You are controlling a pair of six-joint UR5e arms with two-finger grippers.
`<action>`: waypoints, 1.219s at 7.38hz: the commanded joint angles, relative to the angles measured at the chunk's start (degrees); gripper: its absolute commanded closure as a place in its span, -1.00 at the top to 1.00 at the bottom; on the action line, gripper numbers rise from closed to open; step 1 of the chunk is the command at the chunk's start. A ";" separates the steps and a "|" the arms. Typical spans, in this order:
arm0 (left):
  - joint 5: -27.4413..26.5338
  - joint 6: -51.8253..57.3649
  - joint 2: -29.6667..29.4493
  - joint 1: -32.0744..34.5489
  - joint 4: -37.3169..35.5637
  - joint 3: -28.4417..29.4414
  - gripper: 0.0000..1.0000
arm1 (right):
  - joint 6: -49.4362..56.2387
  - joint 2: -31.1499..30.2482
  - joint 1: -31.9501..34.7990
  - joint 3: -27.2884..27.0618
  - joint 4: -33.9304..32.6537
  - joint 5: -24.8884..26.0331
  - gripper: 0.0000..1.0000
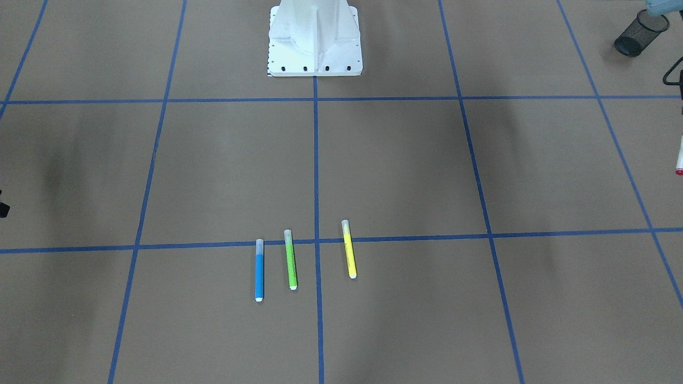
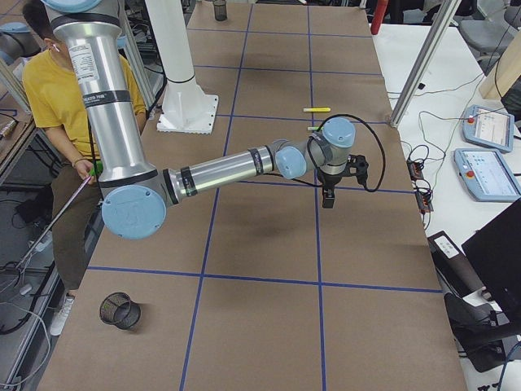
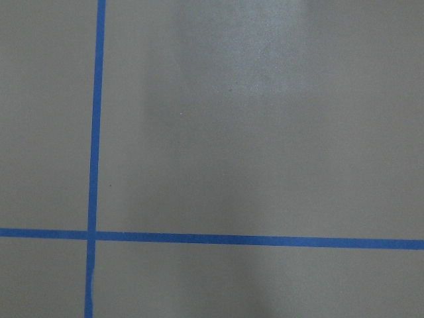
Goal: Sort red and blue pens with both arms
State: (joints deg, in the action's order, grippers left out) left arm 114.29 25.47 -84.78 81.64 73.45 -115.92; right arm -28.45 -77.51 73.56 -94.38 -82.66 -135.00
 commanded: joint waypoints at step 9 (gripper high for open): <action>-22.50 34.73 31.92 14.08 25.55 -2.11 -1.00 | -0.03 -0.36 -0.52 -0.02 0.04 0.00 0.99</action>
State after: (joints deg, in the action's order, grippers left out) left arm 95.15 57.65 -56.92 94.33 95.16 -118.00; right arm -28.48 -77.85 73.15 -94.33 -82.62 -135.00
